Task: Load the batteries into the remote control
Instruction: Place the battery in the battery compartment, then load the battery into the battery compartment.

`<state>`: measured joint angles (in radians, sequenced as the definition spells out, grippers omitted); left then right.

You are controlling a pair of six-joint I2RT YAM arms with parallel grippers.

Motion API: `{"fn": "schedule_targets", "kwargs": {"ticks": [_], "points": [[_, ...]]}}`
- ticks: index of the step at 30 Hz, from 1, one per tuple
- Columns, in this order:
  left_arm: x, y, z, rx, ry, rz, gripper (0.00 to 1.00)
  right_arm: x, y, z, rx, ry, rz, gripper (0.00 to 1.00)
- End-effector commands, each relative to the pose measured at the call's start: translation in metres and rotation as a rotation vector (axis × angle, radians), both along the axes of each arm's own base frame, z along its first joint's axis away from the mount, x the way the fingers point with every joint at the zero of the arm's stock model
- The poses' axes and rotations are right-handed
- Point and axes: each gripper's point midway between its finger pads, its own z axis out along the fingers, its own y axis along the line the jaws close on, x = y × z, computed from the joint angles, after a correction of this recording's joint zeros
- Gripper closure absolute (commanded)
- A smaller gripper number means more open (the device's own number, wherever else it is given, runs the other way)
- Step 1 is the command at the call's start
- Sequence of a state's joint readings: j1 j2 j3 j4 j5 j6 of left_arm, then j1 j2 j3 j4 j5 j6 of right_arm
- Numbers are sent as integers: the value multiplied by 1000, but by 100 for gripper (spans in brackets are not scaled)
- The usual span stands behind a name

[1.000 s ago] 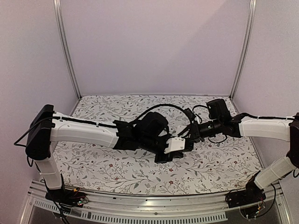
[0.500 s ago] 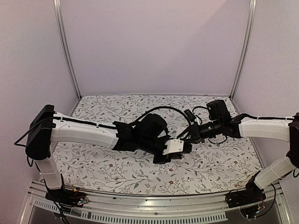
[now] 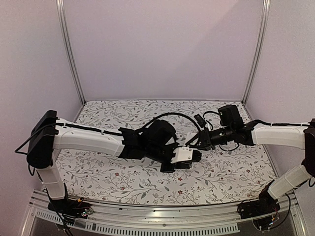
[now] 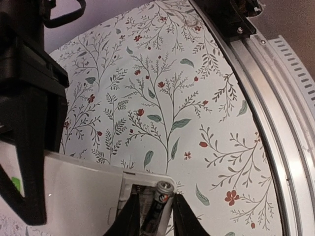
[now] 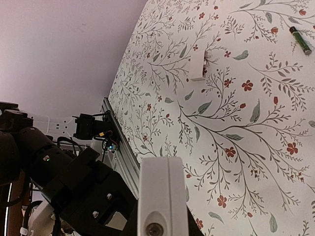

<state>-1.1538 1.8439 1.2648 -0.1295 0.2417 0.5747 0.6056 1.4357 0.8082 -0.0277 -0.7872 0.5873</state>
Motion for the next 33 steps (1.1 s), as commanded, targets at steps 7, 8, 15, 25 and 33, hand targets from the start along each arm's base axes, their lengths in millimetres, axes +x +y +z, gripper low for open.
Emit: {"fn": "schedule_targets", "kwargs": {"ticks": [7, 8, 15, 25, 33], "points": [[17, 13, -5, 38, -25, 85, 67, -8, 11, 17, 83, 17, 59, 100], [18, 13, -3, 32, -30, 90, 67, -7, 11, 16, 83, 20, 58, 100], [24, 15, 10, 6, -74, 111, 60, -9, 10, 11, 79, 31, 58, 100], [10, 12, 30, -33, -118, 35, 54, -7, 12, 3, 72, 58, 55, 100], [0, 11, 37, -27, -166, -13, 54, -6, 13, 0, 69, 85, 49, 100]]}}
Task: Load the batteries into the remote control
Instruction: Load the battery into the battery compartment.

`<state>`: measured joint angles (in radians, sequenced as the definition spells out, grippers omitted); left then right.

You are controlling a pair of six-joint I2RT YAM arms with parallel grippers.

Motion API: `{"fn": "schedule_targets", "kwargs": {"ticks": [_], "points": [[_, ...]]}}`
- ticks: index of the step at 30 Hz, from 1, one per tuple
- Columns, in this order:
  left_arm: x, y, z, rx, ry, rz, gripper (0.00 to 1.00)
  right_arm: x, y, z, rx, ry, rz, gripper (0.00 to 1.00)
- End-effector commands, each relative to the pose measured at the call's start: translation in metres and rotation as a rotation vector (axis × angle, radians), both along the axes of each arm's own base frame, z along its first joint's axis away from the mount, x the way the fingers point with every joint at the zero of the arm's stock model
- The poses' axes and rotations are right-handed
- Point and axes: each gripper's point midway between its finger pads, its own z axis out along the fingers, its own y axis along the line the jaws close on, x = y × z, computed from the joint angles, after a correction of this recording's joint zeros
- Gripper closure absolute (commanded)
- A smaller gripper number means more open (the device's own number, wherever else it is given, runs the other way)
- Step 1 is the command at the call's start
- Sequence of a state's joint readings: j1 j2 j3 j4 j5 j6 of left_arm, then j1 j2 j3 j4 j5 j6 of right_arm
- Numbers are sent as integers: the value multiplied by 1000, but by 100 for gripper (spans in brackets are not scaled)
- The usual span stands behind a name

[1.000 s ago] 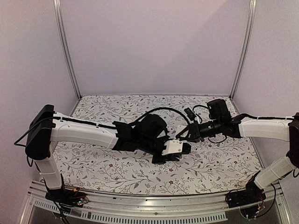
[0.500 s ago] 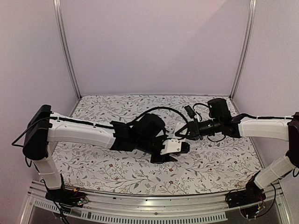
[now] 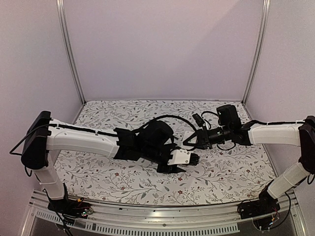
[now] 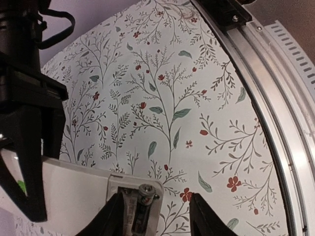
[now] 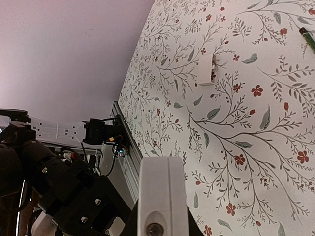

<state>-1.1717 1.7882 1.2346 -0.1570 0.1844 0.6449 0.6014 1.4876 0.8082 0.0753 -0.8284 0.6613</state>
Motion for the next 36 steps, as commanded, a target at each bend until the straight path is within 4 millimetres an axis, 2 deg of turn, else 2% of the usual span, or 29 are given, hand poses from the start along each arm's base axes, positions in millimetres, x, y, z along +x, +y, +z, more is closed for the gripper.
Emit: {"fn": "schedule_targets", "kwargs": {"ticks": [1, 5, 8, 9, 11, 12, 15, 18, 22, 27, 32, 36], "points": [[4, 0, 31, -55, -81, 1, 54, -13, 5, -2, 17, 44, 52, 100], [-3, 6, 44, -73, -72, -20, 51, -12, 4, -5, 12, 48, 51, 100], [-3, 13, 63, -139, -22, 42, 43, -11, 4, -3, 16, 44, 51, 100], [-1, 16, 71, -174, 5, 78, 33, -11, 5, -2, 20, 40, 54, 100], [7, 26, 87, -245, 73, 177, 3, -10, 5, 2, 27, 33, 52, 100], [12, 31, 93, -273, 108, 224, 1, -11, 5, 4, 32, 27, 54, 100], [32, 48, 100, -354, 272, 418, 0, -9, 5, 11, 43, 11, 53, 100], [45, 58, 91, -381, 457, 565, 0, -8, 5, 14, 50, -2, 54, 100], [29, 51, 66, -297, 705, 534, 0, -7, 7, 17, 57, -10, 56, 100], [26, 43, 34, -254, 895, 628, 5, -4, 8, 20, 64, -10, 54, 100], [21, 27, 22, -263, 1052, 647, 11, -2, 10, 21, 65, -8, 46, 100], [14, 16, 16, -265, 1111, 629, 16, 1, 10, 18, 60, 0, 37, 100]]}}
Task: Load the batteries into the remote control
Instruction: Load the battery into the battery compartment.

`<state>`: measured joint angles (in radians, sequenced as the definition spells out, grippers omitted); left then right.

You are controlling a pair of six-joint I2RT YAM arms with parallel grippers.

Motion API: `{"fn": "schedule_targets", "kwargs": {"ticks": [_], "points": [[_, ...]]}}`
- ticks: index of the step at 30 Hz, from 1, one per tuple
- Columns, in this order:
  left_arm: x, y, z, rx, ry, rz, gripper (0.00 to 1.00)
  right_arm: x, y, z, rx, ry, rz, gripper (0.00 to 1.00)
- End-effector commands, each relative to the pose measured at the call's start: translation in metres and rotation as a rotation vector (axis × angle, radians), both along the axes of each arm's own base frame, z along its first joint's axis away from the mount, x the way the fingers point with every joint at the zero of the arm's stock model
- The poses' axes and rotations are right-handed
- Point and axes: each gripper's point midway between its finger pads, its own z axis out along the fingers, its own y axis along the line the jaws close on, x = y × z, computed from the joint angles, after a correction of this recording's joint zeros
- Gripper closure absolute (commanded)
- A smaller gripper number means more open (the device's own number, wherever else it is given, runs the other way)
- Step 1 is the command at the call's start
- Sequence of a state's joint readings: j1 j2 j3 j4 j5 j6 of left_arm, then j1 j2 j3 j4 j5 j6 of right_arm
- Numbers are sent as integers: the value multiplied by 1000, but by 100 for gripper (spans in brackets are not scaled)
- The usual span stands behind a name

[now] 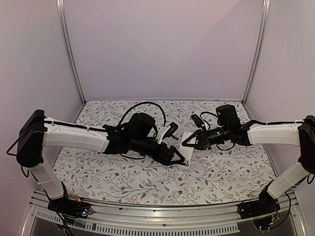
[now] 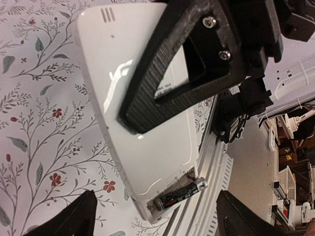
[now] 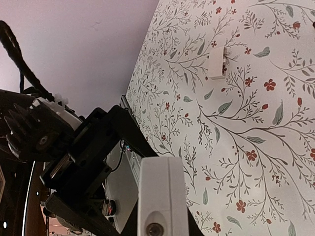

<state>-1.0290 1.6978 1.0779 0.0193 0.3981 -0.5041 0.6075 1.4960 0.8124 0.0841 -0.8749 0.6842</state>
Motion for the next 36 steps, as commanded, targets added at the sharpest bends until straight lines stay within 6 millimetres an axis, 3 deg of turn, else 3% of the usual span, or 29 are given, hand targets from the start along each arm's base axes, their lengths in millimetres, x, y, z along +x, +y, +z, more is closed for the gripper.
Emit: {"fn": "schedule_targets", "kwargs": {"ticks": [1, 13, 36], "points": [[-12, -15, 1, -69, 102, -12, 17, 8, 6, 13, 34, -30, -1, 100], [-25, -33, -4, -67, 119, -49, 20, 12, 5, 7, 20, -19, -18, 100], [-19, -38, -7, -41, 122, -28, 44, 11, 4, 6, 20, -18, -22, 100]]}}
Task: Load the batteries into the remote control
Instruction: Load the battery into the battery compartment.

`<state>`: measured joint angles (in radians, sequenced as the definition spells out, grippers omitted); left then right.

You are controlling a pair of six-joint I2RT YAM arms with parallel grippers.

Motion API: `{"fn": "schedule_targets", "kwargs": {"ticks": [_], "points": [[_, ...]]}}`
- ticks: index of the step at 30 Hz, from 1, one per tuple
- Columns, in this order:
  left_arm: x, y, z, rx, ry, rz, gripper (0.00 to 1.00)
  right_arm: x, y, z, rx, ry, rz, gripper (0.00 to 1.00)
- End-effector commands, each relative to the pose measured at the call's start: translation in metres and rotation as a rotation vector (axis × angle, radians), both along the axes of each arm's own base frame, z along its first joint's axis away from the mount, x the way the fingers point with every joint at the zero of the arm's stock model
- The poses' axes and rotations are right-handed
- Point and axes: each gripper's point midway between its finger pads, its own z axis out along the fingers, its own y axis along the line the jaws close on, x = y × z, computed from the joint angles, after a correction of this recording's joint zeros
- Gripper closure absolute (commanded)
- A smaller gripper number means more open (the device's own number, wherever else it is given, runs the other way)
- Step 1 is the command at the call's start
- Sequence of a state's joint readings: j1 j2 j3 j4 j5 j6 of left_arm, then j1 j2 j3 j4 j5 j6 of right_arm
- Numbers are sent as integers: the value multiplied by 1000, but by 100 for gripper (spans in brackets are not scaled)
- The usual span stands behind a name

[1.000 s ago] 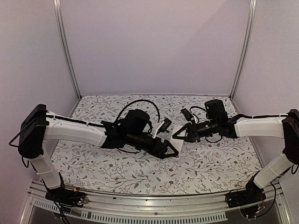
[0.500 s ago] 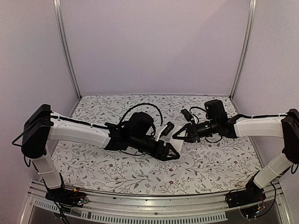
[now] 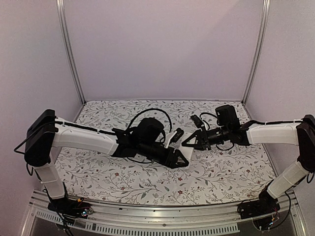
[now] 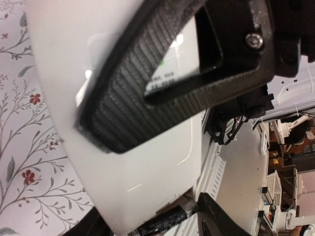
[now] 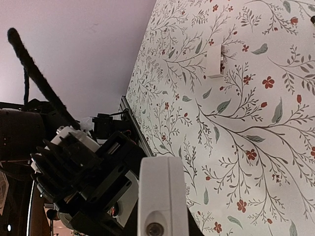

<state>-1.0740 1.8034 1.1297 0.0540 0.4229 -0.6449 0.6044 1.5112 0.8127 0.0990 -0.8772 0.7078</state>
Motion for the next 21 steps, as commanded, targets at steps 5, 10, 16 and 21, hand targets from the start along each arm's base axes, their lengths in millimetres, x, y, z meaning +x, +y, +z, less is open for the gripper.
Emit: {"fn": "schedule_targets", "kwargs": {"ticks": [5, 10, 16, 21], "points": [[-5, -11, 13, -51, -18, -39, 47, 8, 4, 10, 21, -42, -10, 100], [-7, -10, 13, -60, -16, -50, 51, 8, 3, 13, 30, -47, -8, 100], [-10, -7, 11, -67, -9, -62, 57, 7, 4, 26, 88, -70, 4, 100], [-12, -5, 13, -82, -5, -81, 62, 5, 4, 41, 145, -83, 16, 100]]}}
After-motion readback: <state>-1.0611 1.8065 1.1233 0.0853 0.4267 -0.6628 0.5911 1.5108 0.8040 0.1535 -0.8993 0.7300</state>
